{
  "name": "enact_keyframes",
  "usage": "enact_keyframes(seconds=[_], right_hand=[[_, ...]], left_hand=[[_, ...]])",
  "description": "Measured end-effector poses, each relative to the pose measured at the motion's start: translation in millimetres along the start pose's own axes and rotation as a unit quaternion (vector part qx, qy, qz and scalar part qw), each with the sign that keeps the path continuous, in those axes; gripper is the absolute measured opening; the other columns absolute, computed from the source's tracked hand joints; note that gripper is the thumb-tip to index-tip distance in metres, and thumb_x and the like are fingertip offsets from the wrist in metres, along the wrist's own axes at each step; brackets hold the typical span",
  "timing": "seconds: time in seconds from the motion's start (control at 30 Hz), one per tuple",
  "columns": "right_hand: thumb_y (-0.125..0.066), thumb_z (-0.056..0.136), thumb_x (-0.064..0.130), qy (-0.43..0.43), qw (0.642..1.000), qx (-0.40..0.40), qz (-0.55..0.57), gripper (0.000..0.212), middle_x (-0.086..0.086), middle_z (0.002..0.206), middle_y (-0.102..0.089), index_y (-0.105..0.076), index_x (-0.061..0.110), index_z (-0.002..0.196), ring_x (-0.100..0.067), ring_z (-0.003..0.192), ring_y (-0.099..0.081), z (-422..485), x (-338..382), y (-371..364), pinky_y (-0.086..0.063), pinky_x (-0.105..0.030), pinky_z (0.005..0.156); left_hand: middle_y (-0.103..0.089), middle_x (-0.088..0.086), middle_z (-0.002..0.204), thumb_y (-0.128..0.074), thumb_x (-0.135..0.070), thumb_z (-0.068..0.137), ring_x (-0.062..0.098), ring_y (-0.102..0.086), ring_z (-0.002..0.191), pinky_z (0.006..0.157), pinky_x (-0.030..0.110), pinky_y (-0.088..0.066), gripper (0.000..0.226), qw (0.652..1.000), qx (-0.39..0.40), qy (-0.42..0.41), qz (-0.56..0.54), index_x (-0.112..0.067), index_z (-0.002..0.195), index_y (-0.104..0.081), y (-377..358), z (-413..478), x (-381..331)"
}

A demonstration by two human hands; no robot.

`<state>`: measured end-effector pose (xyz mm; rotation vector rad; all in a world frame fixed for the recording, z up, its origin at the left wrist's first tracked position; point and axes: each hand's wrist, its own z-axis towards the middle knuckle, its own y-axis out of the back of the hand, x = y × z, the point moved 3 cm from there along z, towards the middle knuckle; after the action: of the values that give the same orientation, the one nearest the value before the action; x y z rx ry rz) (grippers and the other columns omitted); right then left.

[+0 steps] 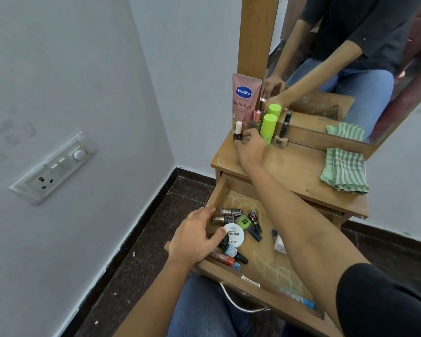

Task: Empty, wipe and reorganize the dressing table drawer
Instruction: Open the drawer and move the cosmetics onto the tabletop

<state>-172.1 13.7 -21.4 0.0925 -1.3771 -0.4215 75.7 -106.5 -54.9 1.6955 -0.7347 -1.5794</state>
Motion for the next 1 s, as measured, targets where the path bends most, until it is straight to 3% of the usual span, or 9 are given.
enact_keyframes(seconds=[0.2, 0.33, 0.43, 0.5, 0.57, 0.63, 0.7, 0.83, 1.0], right_hand=[[-0.07, 0.078, -0.001, 0.002, 1.0, -0.006, -0.012, 0.023, -0.002, 0.085, -0.06, -0.057, 0.008, 0.095, -0.013, 0.076, -0.057, -2, 0, 0, -0.051, -0.024, 0.07], [-0.063, 0.08, -0.006, 0.041, 0.999, -0.015, 0.001, 0.019, -0.005, 0.089, -0.06, -0.059, 0.004, 0.096, -0.01, 0.075, -0.053, -25, 5, 14, -0.044, -0.013, 0.065], [-0.058, 0.084, -0.005, 0.199, 0.979, 0.031, -0.02, 0.012, -0.004, 0.087, -0.057, -0.062, 0.002, 0.093, -0.009, 0.073, -0.049, -62, 9, 28, -0.04, -0.008, 0.064], [-0.057, 0.086, -0.003, 0.308, 0.942, 0.116, -0.066, 0.009, 0.0, 0.088, -0.053, -0.062, 0.002, 0.092, -0.006, 0.075, -0.046, -91, -3, 37, -0.038, -0.008, 0.071], [-0.054, 0.085, -0.003, 0.365, 0.891, 0.227, -0.147, 0.015, -0.004, 0.098, -0.057, -0.062, 0.004, 0.096, -0.012, 0.09, -0.049, -115, -26, 43, -0.042, -0.018, 0.083], [-0.052, 0.085, 0.001, 0.347, 0.844, 0.309, -0.269, 0.025, -0.009, 0.11, -0.06, -0.061, 0.005, 0.108, -0.023, 0.105, -0.047, -127, -53, 45, -0.043, -0.034, 0.093], [-0.053, 0.089, 0.008, 0.254, 0.824, 0.362, -0.354, 0.037, -0.01, 0.122, -0.059, -0.054, 0.006, 0.126, -0.027, 0.116, -0.044, -131, -72, 44, -0.036, -0.038, 0.104], [-0.052, 0.091, 0.013, 0.213, 0.817, 0.393, -0.364, 0.043, -0.009, 0.127, -0.06, -0.049, 0.009, 0.133, -0.021, 0.122, -0.052, -134, -80, 39, -0.022, -0.036, 0.115], [-0.054, 0.095, 0.02, 0.163, 0.816, 0.399, -0.385, 0.043, -0.014, 0.135, -0.053, -0.049, 0.003, 0.134, -0.025, 0.131, -0.043, -129, -75, 36, -0.011, -0.038, 0.117]], left_hand=[[-0.05, -0.005, 0.143, -0.058, -0.052, 0.087, 0.013, -0.048, 0.13, 0.098, 0.032, -0.042, 0.062, 1.0, -0.001, 0.004, 0.005, -0.03, 0.143, -0.045, 1, -1, -1], [-0.05, -0.005, 0.144, -0.058, -0.052, 0.087, 0.014, -0.047, 0.131, 0.098, 0.033, -0.043, 0.061, 1.0, 0.005, 0.007, 0.01, -0.029, 0.143, -0.045, 2, -1, -3], [-0.05, -0.003, 0.143, -0.058, -0.052, 0.087, 0.015, -0.049, 0.129, 0.097, 0.033, -0.043, 0.061, 1.0, 0.008, 0.012, 0.013, -0.029, 0.143, -0.045, 3, -1, -4], [-0.05, -0.003, 0.142, -0.058, -0.052, 0.088, 0.016, -0.051, 0.127, 0.096, 0.033, -0.043, 0.061, 1.0, 0.007, 0.014, 0.015, -0.029, 0.143, -0.045, 3, -2, -5], [-0.051, -0.003, 0.142, -0.058, -0.052, 0.088, 0.016, -0.051, 0.126, 0.096, 0.032, -0.043, 0.061, 1.0, 0.005, 0.014, 0.015, -0.028, 0.142, -0.045, 4, -2, -5], [-0.051, -0.003, 0.142, -0.058, -0.052, 0.087, 0.016, -0.05, 0.127, 0.096, 0.034, -0.043, 0.061, 1.0, 0.005, 0.015, 0.012, -0.029, 0.142, -0.045, 4, -2, -5], [-0.051, -0.004, 0.142, -0.058, -0.053, 0.087, 0.016, -0.05, 0.127, 0.097, 0.034, -0.043, 0.061, 1.0, 0.008, 0.018, 0.01, -0.03, 0.142, -0.045, 4, -2, -5], [-0.051, -0.005, 0.142, -0.058, -0.053, 0.087, 0.014, -0.049, 0.128, 0.097, 0.033, -0.042, 0.061, 1.0, 0.007, 0.016, 0.012, -0.03, 0.142, -0.046, 4, -3, -5], [-0.05, -0.005, 0.143, -0.058, -0.053, 0.088, 0.014, -0.05, 0.127, 0.097, 0.033, -0.042, 0.061, 1.0, 0.006, 0.016, 0.01, -0.03, 0.143, -0.045, 5, -3, -6]])
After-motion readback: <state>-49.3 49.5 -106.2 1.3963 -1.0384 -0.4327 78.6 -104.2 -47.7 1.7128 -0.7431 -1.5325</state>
